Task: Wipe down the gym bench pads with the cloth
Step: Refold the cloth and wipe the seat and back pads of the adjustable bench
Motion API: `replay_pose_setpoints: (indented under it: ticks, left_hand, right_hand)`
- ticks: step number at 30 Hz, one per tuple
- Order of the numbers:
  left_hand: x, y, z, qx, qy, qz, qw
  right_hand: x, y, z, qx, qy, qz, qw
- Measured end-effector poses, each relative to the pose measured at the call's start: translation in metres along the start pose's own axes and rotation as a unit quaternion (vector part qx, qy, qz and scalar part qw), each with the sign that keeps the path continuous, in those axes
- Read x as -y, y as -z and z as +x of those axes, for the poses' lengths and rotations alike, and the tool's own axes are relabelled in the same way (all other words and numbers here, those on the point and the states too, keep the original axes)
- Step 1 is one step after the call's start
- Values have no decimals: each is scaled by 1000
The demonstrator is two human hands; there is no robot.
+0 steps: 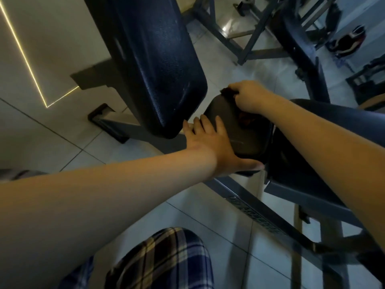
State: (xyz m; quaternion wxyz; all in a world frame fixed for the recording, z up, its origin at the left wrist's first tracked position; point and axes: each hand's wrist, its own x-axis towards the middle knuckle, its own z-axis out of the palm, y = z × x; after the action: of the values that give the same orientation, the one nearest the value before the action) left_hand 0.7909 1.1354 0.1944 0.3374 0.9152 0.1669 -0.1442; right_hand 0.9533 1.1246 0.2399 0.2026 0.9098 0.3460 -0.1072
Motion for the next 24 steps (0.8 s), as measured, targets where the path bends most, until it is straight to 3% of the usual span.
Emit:
replay_pose_setpoints:
  ticks: [8, 18, 24]
  left_hand:
    - [-3, -4, -9, -23, -16, -61, 998]
    - [11, -2, -10, 20, -18, -80, 996]
    - [9, -4, -14, 19, -16, -76, 997]
  right_hand:
    - [-13, 8, -110, 40, 11, -23, 999]
    - [-19, 9, -28, -6, -55, 39, 998]
    - [-12, 12, -50, 9, -48, 28, 998]
